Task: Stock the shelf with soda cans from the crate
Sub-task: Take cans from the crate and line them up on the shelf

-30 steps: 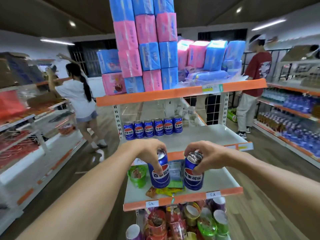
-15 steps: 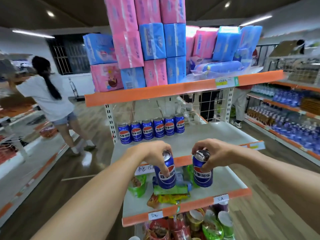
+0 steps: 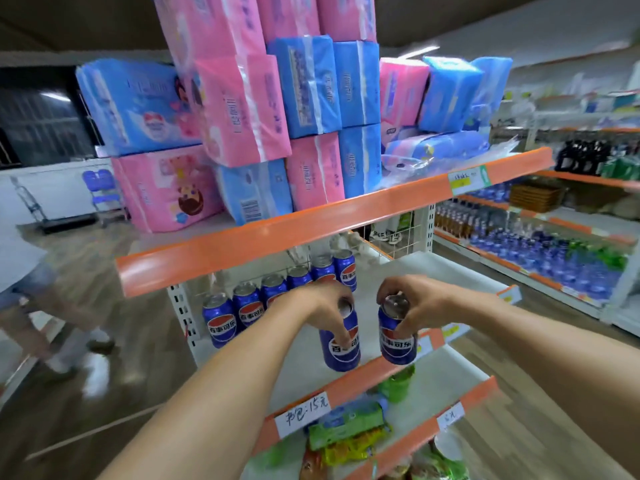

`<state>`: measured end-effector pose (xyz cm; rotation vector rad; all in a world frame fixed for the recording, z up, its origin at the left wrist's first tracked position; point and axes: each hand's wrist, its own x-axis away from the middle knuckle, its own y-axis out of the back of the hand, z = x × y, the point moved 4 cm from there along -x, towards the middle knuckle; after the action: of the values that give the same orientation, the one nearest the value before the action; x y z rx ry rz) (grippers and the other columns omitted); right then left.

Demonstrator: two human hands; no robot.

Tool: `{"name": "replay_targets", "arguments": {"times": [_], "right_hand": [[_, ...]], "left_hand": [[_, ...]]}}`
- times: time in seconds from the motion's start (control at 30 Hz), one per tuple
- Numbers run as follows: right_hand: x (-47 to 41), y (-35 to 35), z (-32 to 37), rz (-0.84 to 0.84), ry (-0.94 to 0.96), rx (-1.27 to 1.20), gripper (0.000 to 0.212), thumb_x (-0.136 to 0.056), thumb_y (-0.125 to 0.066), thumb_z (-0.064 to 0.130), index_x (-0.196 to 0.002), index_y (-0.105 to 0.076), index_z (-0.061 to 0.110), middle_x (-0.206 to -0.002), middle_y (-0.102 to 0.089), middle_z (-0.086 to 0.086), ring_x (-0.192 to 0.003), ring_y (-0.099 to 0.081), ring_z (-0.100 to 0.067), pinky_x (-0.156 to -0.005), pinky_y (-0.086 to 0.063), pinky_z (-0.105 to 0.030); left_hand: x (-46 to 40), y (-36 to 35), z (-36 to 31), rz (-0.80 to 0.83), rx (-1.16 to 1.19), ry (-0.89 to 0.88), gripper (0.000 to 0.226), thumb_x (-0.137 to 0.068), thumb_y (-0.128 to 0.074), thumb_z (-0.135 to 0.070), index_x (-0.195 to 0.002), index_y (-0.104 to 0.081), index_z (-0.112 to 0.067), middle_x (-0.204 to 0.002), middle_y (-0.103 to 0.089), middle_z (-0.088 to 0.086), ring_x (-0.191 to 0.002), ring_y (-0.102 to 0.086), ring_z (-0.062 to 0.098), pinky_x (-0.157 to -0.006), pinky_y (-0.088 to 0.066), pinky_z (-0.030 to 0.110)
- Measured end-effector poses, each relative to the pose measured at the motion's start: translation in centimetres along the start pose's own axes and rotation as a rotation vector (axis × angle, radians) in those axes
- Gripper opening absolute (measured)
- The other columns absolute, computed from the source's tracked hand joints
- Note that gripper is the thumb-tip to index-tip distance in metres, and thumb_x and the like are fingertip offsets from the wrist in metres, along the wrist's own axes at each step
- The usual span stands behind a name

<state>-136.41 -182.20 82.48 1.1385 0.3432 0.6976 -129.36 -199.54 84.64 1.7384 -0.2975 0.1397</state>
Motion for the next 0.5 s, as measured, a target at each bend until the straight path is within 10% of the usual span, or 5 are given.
{"name": "replay_targets", "arguments": {"times": [0.5], "right_hand": [[-4.7,1.5,-4.0,-0.026,-0.122,0.028,0.059,-0.063,-0.086,0.029,-0.115,-0.057,0.032,-0.114,-0.059,0.006,-0.099,-0.060,-0.019,-0.062,-0.053,-0.021]], "left_hand": [[-7.2,-0.6,1.3,0.018,0.027,-0.036,0.070,-0.075,-0.086,-0.033,-0.135,-0.053,-0.018,-0.134,-0.057,0.001,-0.116,-0.058,0.024,-0.088,-0.055,0.033]]}}
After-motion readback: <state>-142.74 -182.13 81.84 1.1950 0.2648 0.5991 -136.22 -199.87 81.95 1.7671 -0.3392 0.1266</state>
